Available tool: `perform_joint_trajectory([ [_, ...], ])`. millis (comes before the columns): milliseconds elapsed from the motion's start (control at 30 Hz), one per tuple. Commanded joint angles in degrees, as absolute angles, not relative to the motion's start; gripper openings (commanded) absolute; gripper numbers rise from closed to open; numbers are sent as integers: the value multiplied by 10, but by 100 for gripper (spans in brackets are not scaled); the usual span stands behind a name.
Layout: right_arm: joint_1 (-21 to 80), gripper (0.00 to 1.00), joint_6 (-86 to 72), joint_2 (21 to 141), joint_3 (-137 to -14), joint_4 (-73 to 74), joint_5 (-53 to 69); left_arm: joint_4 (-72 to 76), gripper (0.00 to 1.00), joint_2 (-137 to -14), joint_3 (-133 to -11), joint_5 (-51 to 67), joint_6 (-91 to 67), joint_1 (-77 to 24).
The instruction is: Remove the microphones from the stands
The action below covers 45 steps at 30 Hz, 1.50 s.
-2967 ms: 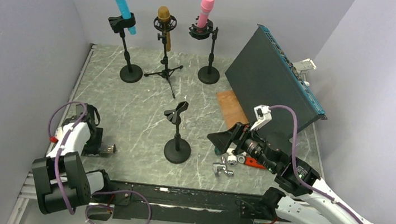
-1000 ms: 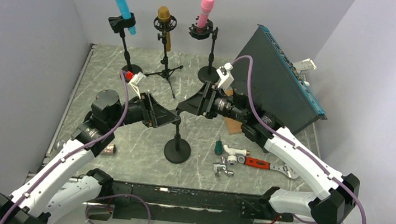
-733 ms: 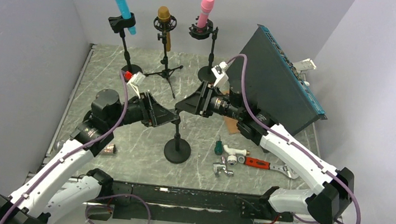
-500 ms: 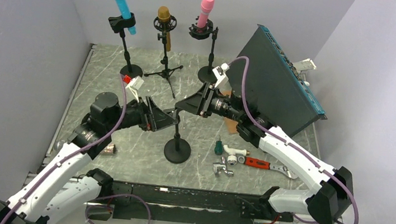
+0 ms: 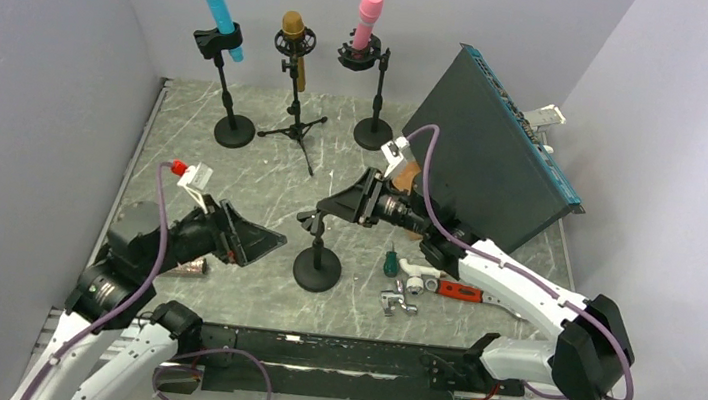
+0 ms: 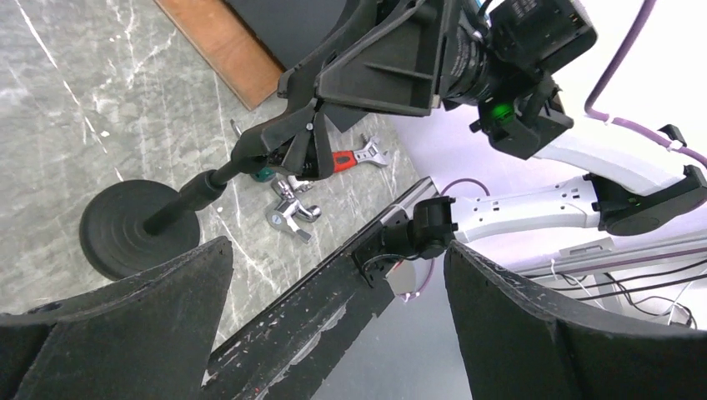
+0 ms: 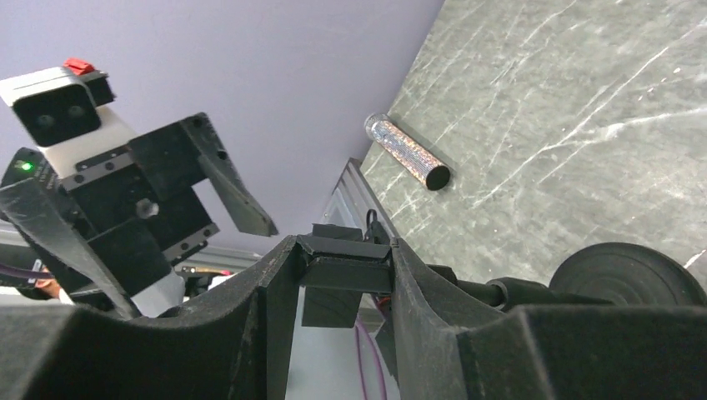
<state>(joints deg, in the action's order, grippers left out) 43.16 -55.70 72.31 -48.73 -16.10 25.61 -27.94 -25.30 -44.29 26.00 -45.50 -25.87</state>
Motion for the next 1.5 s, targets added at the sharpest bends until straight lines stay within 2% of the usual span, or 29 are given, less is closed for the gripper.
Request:
perform_joint_trajectory([
  [0, 433, 0, -523, 735, -418, -67, 231, -340, 99, -229, -467, 228, -441, -261],
  [433, 432, 0, -510, 740, -432, -48, 232, -360, 99, -161, -435, 235, -476, -260],
  [833, 426, 0, -543, 726, -483, -66, 262, -377, 99, -160, -447, 247, -474, -260],
  [1133, 367, 0, -538, 726, -496, -64, 258, -410, 100, -159, -466, 237, -465, -261],
  [1467, 271, 0, -482, 758, -570, -28, 243, -419, 99, -154, -472, 233, -466, -260],
])
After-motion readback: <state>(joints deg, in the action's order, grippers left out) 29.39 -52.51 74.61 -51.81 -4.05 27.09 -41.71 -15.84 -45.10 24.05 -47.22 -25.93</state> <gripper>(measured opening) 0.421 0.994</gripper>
